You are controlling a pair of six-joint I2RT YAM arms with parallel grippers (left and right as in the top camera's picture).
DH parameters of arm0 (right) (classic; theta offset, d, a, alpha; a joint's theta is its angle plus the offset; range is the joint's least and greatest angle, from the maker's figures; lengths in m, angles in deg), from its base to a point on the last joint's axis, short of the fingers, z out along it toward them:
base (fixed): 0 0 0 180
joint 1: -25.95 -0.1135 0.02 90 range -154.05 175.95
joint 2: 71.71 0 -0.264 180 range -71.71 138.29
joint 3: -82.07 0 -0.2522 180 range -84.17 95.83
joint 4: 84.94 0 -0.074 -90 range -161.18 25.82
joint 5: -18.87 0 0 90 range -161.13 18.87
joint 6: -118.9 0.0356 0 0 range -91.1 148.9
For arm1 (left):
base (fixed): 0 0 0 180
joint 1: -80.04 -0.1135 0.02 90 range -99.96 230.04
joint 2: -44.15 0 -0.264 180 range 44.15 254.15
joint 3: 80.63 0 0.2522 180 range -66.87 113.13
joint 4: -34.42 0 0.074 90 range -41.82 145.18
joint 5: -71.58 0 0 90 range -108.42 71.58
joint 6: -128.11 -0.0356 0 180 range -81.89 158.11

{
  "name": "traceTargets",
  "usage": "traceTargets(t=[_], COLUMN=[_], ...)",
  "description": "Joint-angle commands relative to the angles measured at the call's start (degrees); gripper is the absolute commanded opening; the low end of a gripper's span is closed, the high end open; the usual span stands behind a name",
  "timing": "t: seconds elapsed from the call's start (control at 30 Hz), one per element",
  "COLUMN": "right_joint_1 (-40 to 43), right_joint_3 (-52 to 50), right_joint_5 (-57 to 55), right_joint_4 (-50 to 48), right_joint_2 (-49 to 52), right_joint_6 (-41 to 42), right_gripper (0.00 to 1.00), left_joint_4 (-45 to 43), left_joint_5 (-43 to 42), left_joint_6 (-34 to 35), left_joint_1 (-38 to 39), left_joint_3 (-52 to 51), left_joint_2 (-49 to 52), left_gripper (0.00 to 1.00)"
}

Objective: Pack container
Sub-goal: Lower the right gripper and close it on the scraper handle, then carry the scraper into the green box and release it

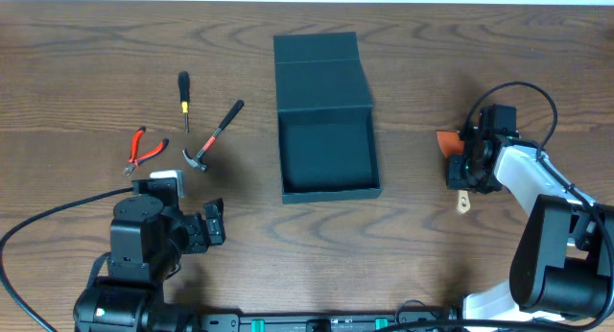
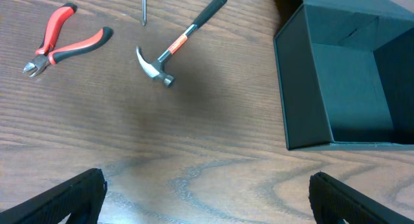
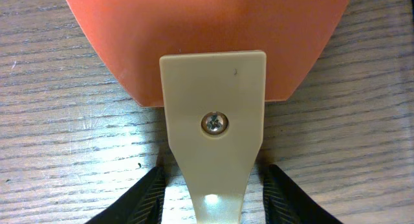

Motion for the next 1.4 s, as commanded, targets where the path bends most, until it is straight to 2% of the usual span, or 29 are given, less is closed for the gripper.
traceTargets(t=[0.0, 0.07, 0.17, 0.4, 0.53, 1.0, 1.37], right_joint_1=[0.17, 0.17, 0.17, 0.13, 0.07, 0.07, -0.15], right_joint_3=[-2.1, -2.1, -2.1, -2.1, -2.1, -2.1, 1.05], right_joint_5=[-2.27, -2.16, -1.92, -1.75, -1.75, -1.73, -1.53], right_joint_4=[0.66, 0.66, 0.68, 0.68, 0.66, 0.66, 2.67], right_joint_2=[3.39, 3.39, 3.39, 3.39, 3.39, 3.39, 3.37], right_joint_6=[0.76, 0.76, 0.74, 1.2, 1.4, 1.44, 5.42], right_gripper=[0.4, 0.38, 0.27, 0.15, 0.04, 0.01, 0.01], left_joint_4=[0.17, 0.17, 0.17, 0.17, 0.17, 0.15, 0.15], left_joint_5=[0.68, 0.68, 0.68, 0.68, 0.68, 0.68, 0.68], left_joint_6=[0.57, 0.57, 0.57, 0.57, 0.57, 0.57, 0.57], left_joint_1=[0.17, 0.17, 0.17, 0.17, 0.17, 0.17, 0.17], left_joint_3=[1.11, 1.11, 1.11, 1.11, 1.11, 1.11, 1.11], left_joint_2=[0.09, 0.11, 0.11, 0.11, 0.09, 0.09, 0.09], left_gripper=[0.98, 0.99, 0.99, 0.99, 0.99, 0.99, 0.99])
